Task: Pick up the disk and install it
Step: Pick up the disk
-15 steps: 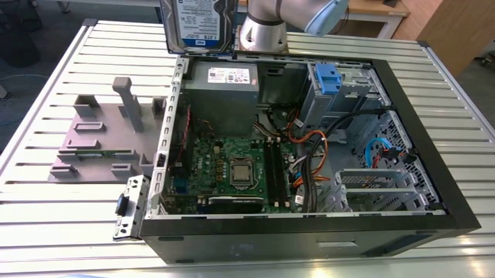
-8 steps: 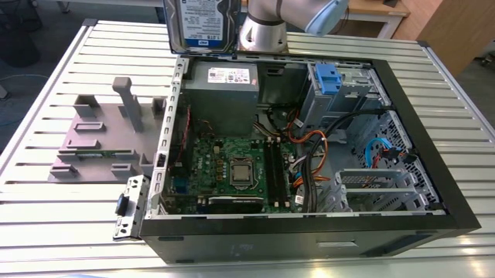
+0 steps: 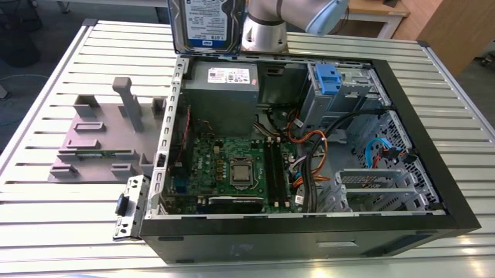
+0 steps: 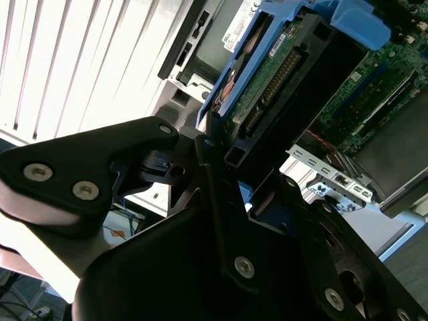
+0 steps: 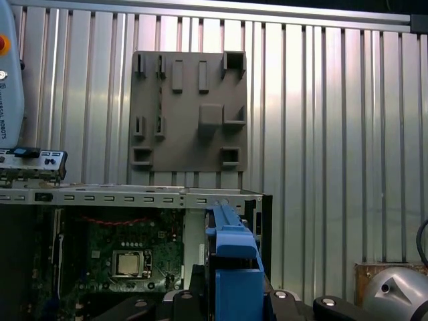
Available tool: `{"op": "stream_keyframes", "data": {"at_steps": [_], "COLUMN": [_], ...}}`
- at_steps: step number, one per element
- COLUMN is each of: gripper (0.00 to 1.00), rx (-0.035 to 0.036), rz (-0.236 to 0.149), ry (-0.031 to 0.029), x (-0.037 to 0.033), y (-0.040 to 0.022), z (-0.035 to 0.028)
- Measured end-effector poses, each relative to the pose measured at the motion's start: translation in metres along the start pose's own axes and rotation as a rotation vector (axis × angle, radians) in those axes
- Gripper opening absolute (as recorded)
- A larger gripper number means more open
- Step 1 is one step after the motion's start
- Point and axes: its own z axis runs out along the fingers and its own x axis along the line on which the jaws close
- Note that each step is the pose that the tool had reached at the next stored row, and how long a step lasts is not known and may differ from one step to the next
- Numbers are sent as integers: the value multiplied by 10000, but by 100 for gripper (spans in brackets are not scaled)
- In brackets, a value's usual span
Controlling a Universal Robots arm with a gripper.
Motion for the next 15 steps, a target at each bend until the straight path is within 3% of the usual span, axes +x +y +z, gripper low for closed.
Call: {"op": "stream_keyframes", "data": {"at_steps": [15], "gripper": [37], "rx": [1], "rz": [0], "ry": [-1], "x": [1], "y": [-108], "z": [-3]}}
